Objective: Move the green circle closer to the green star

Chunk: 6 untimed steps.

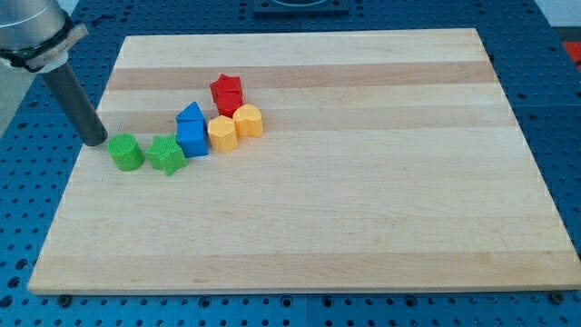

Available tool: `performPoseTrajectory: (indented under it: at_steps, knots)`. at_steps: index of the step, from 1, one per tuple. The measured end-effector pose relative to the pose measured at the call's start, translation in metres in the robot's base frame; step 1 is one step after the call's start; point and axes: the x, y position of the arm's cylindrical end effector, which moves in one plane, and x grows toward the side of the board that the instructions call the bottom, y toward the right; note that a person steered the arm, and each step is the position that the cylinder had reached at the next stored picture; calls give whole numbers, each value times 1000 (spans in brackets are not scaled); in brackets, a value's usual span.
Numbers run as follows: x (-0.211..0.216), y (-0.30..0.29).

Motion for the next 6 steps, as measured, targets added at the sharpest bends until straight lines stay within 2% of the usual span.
performPoseTrajectory:
  at_steps: [6]
  knots:
    - [26, 32]
